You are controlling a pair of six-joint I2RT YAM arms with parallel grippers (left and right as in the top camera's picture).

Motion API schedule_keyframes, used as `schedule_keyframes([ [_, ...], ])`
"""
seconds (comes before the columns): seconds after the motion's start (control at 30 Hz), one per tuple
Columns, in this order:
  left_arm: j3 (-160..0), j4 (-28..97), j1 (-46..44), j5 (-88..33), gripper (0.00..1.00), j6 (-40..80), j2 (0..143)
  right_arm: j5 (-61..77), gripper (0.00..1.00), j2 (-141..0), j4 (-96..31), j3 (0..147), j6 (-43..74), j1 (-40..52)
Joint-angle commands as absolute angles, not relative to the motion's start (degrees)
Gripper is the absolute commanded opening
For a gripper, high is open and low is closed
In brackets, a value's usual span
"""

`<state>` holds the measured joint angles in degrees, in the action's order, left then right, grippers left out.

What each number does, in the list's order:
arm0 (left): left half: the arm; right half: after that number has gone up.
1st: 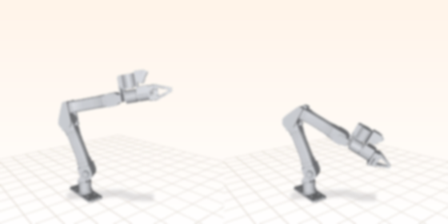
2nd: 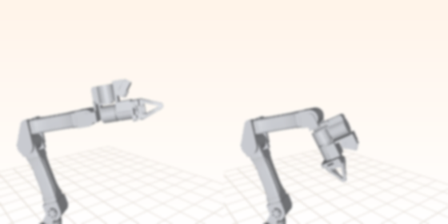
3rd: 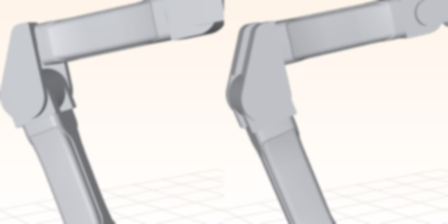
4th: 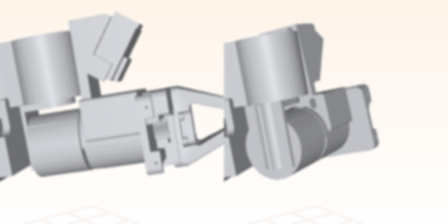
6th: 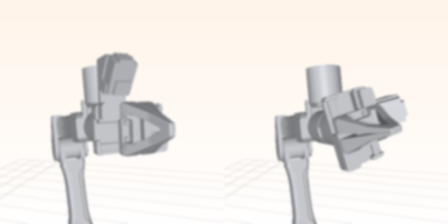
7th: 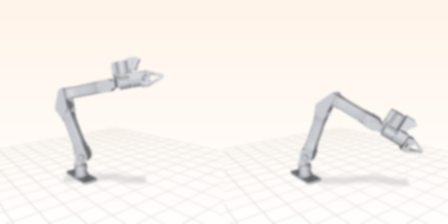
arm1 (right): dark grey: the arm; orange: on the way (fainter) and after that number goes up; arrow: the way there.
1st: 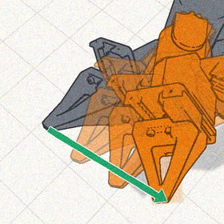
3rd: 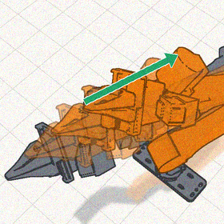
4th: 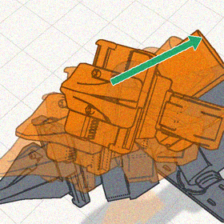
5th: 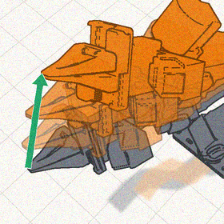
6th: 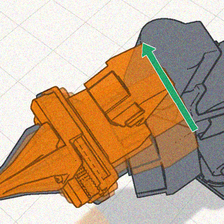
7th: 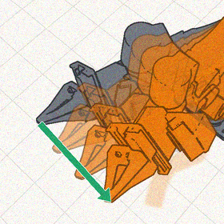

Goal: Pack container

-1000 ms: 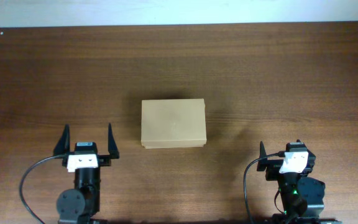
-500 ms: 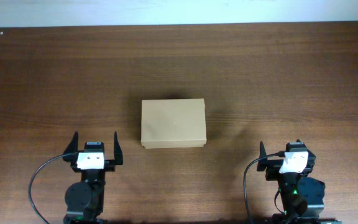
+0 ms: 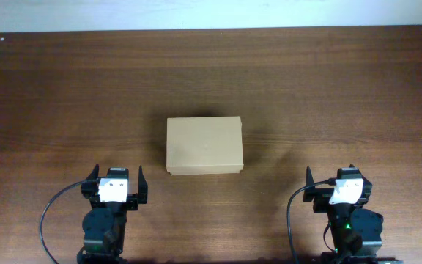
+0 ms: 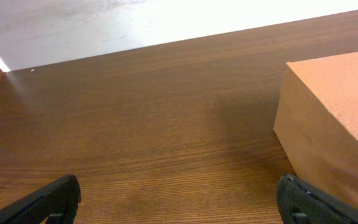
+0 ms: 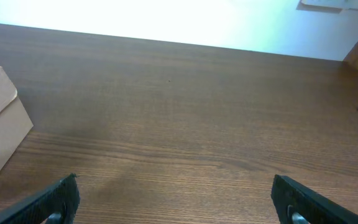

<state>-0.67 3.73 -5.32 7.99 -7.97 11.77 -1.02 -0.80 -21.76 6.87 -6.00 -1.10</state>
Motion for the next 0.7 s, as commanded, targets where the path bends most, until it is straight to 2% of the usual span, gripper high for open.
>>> schedule_keyframes([
  [0.0, -0.54, 3.95, -5.08, 8.4, 1.0, -8.71, 11.66, -0.64, 0.99, -0.14, -21.61, 6.42, -5.54, -1.63],
  [0.67, -0.54, 3.95, -5.08, 8.4, 1.0, -8.71, 11.66, -0.67, 0.99, -0.14, -21.61, 6.42, -5.54, -1.63],
])
